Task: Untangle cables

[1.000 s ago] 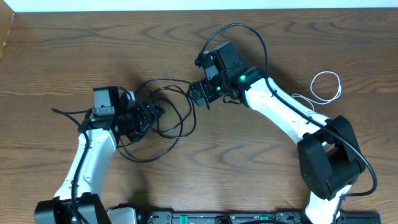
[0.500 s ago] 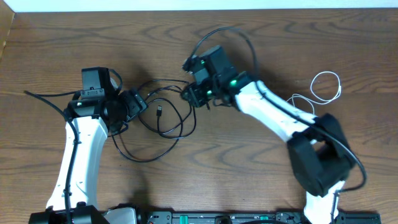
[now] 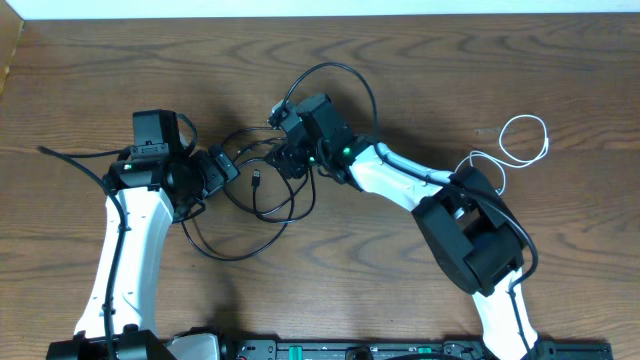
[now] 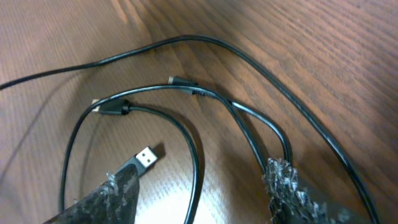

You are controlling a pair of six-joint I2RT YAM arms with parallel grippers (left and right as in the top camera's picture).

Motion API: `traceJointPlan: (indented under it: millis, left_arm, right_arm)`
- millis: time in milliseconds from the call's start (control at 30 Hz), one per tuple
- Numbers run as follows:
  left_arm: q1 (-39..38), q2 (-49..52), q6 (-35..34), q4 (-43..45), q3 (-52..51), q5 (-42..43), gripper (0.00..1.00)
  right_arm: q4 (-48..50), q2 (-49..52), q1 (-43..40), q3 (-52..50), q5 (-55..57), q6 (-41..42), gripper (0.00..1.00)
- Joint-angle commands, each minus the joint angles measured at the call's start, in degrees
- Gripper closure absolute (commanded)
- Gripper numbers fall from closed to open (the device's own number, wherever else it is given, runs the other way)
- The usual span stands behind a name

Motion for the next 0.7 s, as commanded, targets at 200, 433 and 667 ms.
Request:
traceJointPlan:
  millis: [200,433,667]
  left_arm:
    - [-0.04,-0.09,0.59,-0.22,0.52,-0.81,0.0]
    - [-0.04,-0.09,0.59,-0.22,0.52,-0.81,0.01]
    - [-0.04,-0.09,0.59,-0.22,0.52,-0.81,0.0]
  right_arm:
    - [-18.99,1.42,1.7,18.47,0.13,-9.01,0.45]
    - [-34.64,1.55,2.27,25.09,1.14,-6.01,0.47]
    - [-41.83,4.9,3.65,22.67,1.73,-2.84,0.57]
